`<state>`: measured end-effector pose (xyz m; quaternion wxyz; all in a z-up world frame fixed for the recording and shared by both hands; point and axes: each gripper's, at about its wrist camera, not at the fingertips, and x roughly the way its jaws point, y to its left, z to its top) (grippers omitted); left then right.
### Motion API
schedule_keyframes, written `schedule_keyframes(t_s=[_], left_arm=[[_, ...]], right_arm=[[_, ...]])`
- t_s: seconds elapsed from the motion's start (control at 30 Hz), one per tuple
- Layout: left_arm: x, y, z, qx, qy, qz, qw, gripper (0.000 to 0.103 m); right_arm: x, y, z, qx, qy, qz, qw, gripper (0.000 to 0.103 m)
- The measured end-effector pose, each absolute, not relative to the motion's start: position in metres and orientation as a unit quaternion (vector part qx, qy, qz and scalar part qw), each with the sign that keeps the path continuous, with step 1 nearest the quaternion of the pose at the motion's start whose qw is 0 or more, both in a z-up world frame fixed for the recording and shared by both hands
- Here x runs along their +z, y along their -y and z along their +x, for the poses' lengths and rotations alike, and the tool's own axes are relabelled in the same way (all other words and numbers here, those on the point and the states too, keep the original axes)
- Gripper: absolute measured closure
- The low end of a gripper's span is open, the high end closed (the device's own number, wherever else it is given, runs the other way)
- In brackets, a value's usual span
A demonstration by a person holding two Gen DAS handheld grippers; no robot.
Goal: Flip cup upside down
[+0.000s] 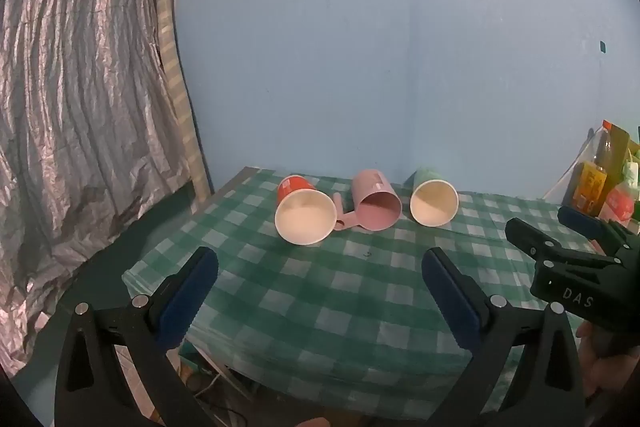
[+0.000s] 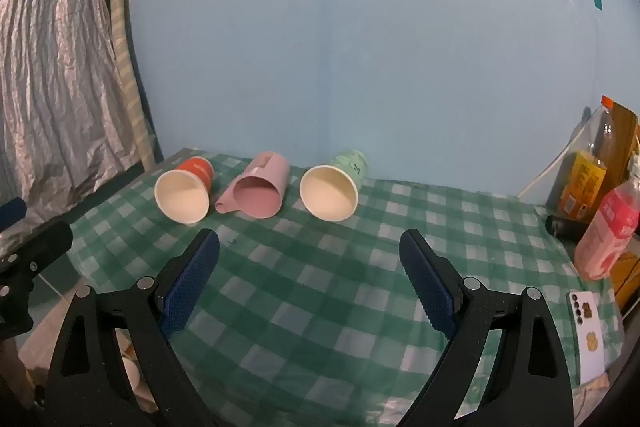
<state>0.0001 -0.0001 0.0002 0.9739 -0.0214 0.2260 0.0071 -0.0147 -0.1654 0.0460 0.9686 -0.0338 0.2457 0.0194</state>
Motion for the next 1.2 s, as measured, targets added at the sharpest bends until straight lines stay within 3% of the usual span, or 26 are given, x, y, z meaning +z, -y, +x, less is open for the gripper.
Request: schedule_keyframes(t_s=[1.2], left_arm=[[0.0053,0.0005,-0.0006,0.0,-0.212,-0.026,0.977,0.0]], right_arm=[[0.0409,0.1643,-0.0136,0.021,-0.259,-0.031,0.965,0.013]])
